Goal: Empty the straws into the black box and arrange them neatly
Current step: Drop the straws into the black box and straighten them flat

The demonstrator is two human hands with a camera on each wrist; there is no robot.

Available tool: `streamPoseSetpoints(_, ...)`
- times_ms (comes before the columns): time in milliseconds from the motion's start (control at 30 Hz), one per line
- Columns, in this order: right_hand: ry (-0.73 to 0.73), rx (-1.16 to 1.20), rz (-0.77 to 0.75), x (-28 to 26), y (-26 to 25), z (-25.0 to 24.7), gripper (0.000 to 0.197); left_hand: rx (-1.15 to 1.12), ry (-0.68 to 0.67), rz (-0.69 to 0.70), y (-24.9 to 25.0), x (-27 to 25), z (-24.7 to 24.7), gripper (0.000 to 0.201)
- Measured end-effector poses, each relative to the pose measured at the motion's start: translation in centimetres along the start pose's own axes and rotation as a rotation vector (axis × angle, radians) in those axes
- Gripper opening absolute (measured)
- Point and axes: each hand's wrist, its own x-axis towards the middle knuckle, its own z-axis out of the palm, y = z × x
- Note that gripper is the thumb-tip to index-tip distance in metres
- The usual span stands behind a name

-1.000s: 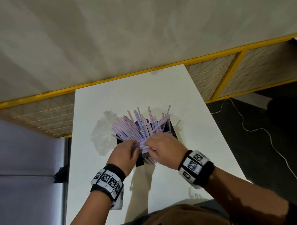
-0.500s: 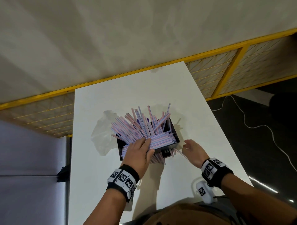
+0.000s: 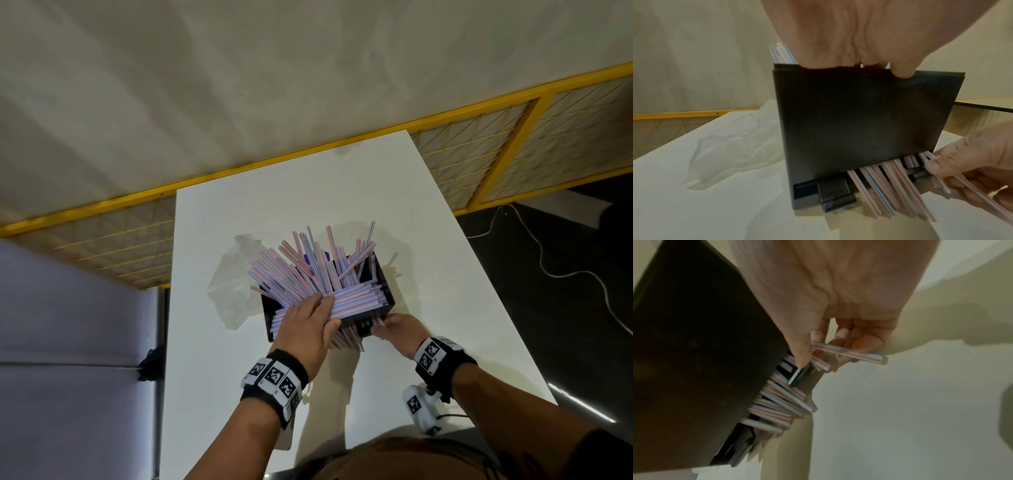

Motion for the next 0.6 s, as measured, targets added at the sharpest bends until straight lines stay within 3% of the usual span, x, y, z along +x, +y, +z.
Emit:
streamPoseSetpoints(267, -0.006, 0.003, -0.105, -0.7, 0.4, -0.6, 0.037, -0.024, -0.014, -0.014, 0.0, 0.2, -0.2, 0.058)
streamPoseSetpoints(600, -0.028, -0.433, -0.059, -2.0, 3.4, -2.4, 0.027, -0.018, -0.009, -0.015, 0.0, 0.2, -0.1, 0.059)
